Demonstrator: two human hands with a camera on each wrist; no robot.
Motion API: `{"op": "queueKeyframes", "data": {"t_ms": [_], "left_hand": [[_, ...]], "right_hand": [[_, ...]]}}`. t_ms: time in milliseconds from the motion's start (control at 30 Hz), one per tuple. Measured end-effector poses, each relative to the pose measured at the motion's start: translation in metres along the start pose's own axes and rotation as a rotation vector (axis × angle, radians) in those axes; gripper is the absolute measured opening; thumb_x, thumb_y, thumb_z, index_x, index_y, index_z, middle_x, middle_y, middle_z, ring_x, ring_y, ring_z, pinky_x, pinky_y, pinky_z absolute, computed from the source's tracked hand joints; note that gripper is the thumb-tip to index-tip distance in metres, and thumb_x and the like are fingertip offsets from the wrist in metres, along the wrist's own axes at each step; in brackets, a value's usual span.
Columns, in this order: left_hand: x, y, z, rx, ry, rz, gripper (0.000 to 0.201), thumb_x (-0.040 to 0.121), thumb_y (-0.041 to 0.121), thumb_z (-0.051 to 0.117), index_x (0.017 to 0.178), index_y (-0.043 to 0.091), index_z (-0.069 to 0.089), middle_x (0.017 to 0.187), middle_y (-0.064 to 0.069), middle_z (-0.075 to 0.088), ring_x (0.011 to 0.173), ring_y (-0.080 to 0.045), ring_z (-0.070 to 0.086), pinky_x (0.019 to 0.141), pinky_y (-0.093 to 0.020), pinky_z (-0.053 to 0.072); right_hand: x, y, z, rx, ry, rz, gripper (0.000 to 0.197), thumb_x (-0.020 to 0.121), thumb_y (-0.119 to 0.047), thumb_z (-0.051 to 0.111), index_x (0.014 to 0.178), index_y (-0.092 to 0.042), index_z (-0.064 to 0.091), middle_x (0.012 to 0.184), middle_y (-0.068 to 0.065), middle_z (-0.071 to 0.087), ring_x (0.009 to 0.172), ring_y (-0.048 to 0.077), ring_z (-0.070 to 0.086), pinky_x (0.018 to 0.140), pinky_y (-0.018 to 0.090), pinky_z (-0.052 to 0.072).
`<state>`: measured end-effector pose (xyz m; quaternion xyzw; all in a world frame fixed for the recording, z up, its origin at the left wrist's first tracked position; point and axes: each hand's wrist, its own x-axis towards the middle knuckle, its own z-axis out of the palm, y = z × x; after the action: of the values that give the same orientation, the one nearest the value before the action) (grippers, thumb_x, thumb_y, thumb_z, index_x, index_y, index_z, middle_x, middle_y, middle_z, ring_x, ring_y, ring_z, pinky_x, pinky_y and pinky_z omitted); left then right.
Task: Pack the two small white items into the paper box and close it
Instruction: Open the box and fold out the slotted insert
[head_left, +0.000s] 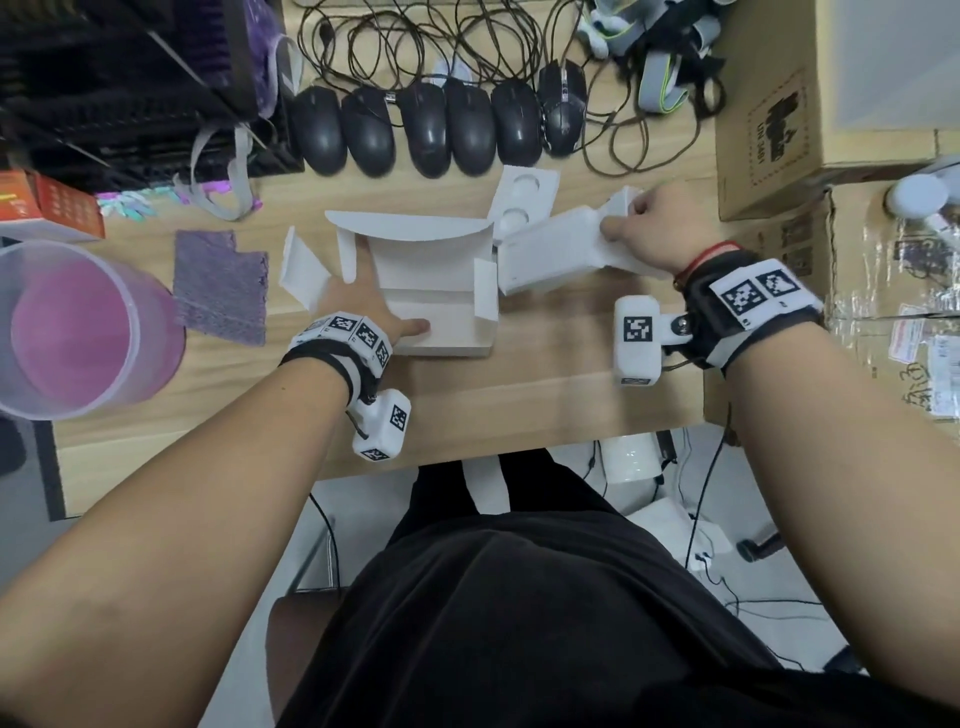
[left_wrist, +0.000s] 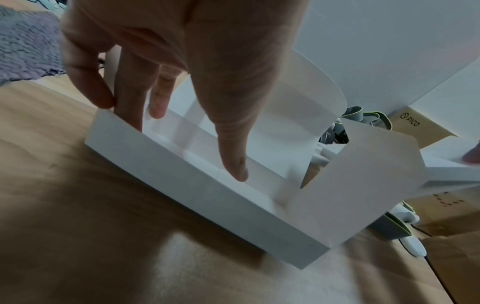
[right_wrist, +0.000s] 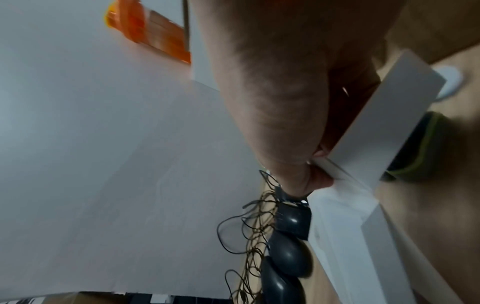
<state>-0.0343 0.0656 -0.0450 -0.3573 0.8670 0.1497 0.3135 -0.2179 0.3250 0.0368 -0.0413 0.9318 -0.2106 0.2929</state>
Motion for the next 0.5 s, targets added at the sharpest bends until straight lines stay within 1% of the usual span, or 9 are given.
{"op": "queueKeyframes", "data": {"t_ms": [100,200,233,267,333,367,433,467,500], "left_hand": [[-0.001,-0.001,-0.001,-0.010,0.004,0.011,0.142,0.059,0.077,0.075,0.150,0.038,-0.027,0.142,-0.023,0.045,0.128,-0.041,0.047,0.098,-0.047,0.047],[0.000,0.001,-0.001,-0.047,0.018,0.036,0.143,0.058,0.075,0.077,0.148,0.041,-0.028,0.136,-0.024,0.049,0.120,-0.043,0.052,0.091,-0.045,0.049],[0.000,0.003,-0.001,-0.067,0.016,0.046,0.142,0.059,0.072,0.078,0.149,0.041,-0.027,0.131,-0.023,0.050,0.116,-0.043,0.054,0.088,-0.045,0.050],[0.000,0.005,-0.001,-0.085,0.013,0.058,0.139,0.062,0.069,0.079,0.150,0.040,-0.024,0.125,-0.022,0.051,0.110,-0.041,0.056,0.084,-0.044,0.050],[-0.002,0.009,-0.003,-0.144,0.007,0.088,0.128,0.068,0.061,0.081,0.156,0.035,-0.009,0.115,-0.018,0.050,0.099,-0.037,0.057,0.078,-0.043,0.048],[-0.004,0.011,-0.004,-0.173,-0.003,0.096,0.118,0.071,0.056,0.081,0.157,0.028,0.005,0.120,-0.017,0.050,0.103,-0.037,0.057,0.080,-0.043,0.048],[-0.008,0.014,-0.006,-0.188,-0.047,0.136,0.093,0.079,0.049,0.078,0.150,0.015,0.030,0.140,-0.013,0.048,0.125,-0.037,0.051,0.098,-0.045,0.045],[-0.010,0.015,-0.006,-0.184,-0.062,0.158,0.084,0.081,0.048,0.076,0.146,0.012,0.037,0.144,-0.012,0.047,0.130,-0.035,0.048,0.104,-0.044,0.043],[-0.011,0.014,-0.005,-0.182,-0.060,0.173,0.078,0.082,0.047,0.075,0.143,0.011,0.042,0.143,-0.011,0.051,0.128,-0.033,0.050,0.104,-0.044,0.043]], "right_hand": [[-0.006,-0.011,-0.024,0.042,0.039,-0.009,0.034,0.079,-0.031,0.066,0.058,-0.015,0.044,0.058,0.002,0.036,0.053,0.018,0.034,0.053,0.029,0.029],[-0.013,-0.030,-0.042,0.159,0.043,-0.016,0.035,0.077,-0.029,0.067,0.054,-0.017,0.043,0.043,-0.009,0.038,0.042,0.008,0.036,0.046,0.023,0.031],[-0.017,-0.039,-0.045,0.199,0.038,-0.041,0.035,0.075,-0.030,0.067,0.052,-0.017,0.043,0.040,-0.010,0.037,0.041,0.009,0.036,0.046,0.022,0.031],[-0.020,-0.048,-0.045,0.235,0.017,-0.075,0.033,0.072,-0.032,0.067,0.053,-0.016,0.046,0.044,-0.006,0.039,0.044,0.013,0.038,0.049,0.023,0.032],[-0.029,-0.068,-0.036,0.318,-0.081,-0.141,0.026,0.070,-0.033,0.069,0.059,-0.015,0.054,0.053,0.002,0.041,0.050,0.017,0.040,0.053,0.026,0.032],[-0.034,-0.078,-0.026,0.363,-0.138,-0.161,0.028,0.072,-0.030,0.069,0.056,-0.017,0.051,0.050,-0.001,0.039,0.047,0.016,0.037,0.050,0.024,0.031],[-0.043,-0.095,0.000,0.435,-0.220,-0.175,0.038,0.075,-0.023,0.070,0.049,-0.020,0.044,0.042,-0.010,0.035,0.040,0.011,0.032,0.044,0.021,0.026],[-0.046,-0.101,0.016,0.478,-0.252,-0.174,0.039,0.076,-0.020,0.070,0.048,-0.020,0.043,0.041,-0.010,0.035,0.040,0.011,0.032,0.044,0.022,0.026],[-0.048,-0.104,0.031,0.527,-0.286,-0.166,0.039,0.078,-0.016,0.069,0.050,-0.019,0.043,0.041,-0.009,0.036,0.040,0.012,0.032,0.044,0.022,0.027]]}}
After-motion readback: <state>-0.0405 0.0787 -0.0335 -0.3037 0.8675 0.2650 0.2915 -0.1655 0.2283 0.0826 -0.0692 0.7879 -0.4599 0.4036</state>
